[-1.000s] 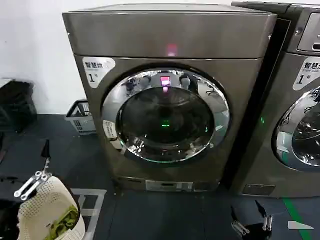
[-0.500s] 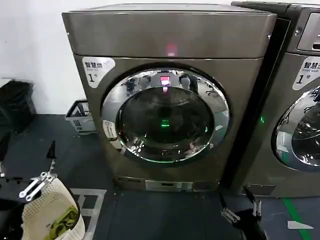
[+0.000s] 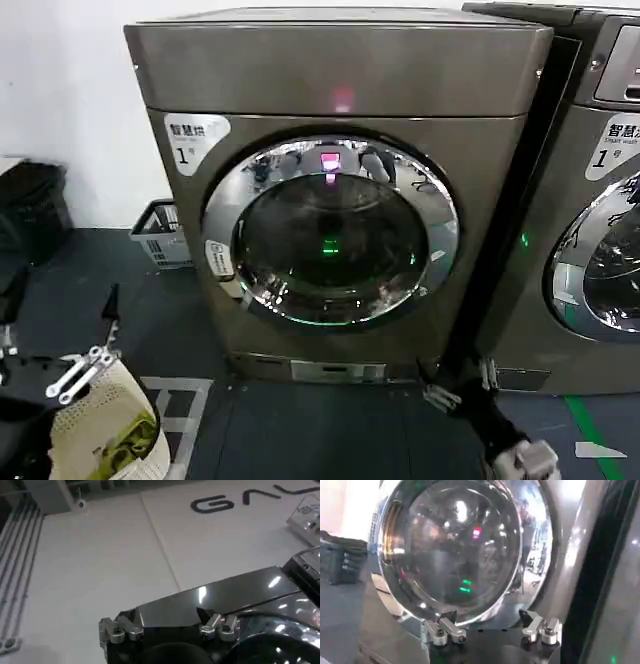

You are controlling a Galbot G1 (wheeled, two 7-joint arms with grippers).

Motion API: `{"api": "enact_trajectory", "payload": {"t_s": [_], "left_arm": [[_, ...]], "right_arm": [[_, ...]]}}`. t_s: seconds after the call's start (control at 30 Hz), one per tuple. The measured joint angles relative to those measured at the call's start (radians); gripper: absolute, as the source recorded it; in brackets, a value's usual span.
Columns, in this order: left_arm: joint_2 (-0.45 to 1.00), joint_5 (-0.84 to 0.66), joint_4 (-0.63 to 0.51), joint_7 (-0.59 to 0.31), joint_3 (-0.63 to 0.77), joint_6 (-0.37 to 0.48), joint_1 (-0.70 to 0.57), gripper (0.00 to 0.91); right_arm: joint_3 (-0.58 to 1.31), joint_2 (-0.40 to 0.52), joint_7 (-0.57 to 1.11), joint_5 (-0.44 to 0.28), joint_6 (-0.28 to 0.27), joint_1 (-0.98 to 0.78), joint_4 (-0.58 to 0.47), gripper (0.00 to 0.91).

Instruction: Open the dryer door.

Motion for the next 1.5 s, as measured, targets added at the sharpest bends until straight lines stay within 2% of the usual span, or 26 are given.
{"api": "enact_trajectory", "payload": {"t_s": [0.27, 0.5, 0.73, 0.97, 1.5], "left_arm": [[-0.006, 0.009, -0.001, 0.003, 0.012, 0.0, -0.002, 0.907], [-0.015, 0.034, 0.005, 0.007, 0.031, -0.001, -0.006, 0.907], [-0.026, 0.05, 0.005, 0.007, 0.046, -0.003, -0.005, 0.907], [-0.029, 0.054, 0.009, 0.008, 0.05, -0.003, -0.008, 0.907], [-0.037, 0.061, 0.015, 0.009, 0.055, -0.007, -0.007, 0.907]], "right_arm": [[-0.149, -0.069, 0.0, 0.06, -0.002, 0.175, -0.056, 0.907], [-0.296, -0.081, 0.005, 0.089, -0.009, 0.351, -0.109, 0.907], [-0.417, -0.067, 0.006, 0.123, -0.035, 0.488, -0.145, 0.907], [-0.51, -0.052, 0.007, 0.149, -0.038, 0.581, -0.175, 0.907], [-0.692, 0.042, 0.033, 0.165, -0.057, 0.795, -0.293, 0.907]]}}
